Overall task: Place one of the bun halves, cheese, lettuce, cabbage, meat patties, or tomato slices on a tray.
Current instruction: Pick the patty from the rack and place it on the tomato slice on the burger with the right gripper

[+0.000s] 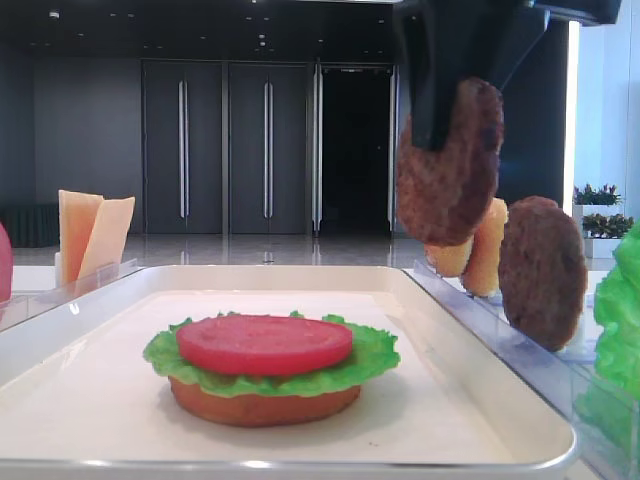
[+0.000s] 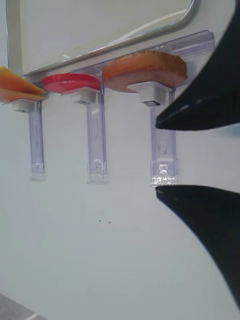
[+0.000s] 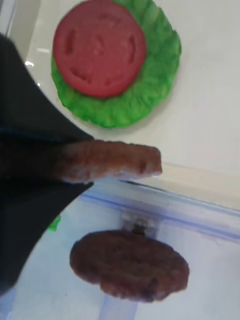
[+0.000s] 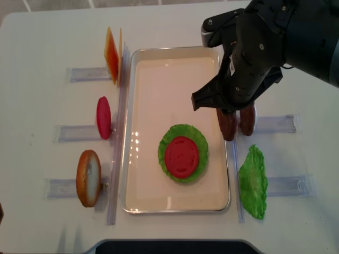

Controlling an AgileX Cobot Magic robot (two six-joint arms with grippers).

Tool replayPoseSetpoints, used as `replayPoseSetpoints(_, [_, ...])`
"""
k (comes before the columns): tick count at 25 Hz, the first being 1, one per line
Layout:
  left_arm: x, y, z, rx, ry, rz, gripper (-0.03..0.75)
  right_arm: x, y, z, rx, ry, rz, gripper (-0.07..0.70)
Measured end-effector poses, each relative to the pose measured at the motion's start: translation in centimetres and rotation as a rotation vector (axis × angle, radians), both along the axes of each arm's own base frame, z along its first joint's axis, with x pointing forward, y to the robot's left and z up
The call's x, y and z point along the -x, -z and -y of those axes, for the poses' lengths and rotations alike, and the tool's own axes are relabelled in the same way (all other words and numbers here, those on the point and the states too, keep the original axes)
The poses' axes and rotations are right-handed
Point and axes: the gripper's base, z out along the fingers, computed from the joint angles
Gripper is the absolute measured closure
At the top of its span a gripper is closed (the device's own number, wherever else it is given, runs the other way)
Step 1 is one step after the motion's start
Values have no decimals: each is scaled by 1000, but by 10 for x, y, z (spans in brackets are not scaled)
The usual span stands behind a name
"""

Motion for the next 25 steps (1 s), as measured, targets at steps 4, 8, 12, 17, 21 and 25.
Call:
replayPoseSetpoints(4, [0,0,0,0,0,0,433,11,-6,-7,-78,-55,-56,505])
replayPoseSetpoints(8, [0,0,0,0,0,0,433,19,-8,-17,-175,-147,-117,505])
replayPoseSetpoints(12, [0,0,0,0,0,0,433,27,-13,-30,-336,-271,-160,505])
replayPoseSetpoints(17, [0,0,0,0,0,0,433,31,-14,-42,-592,-368,-175,505])
replayPoseSetpoints(21, [0,0,0,0,0,0,433,21,-9,-35,-789,-360,-140,505])
replayPoseSetpoints(25, [0,0,0,0,0,0,433,9,3,-17,-880,-309,-114,505])
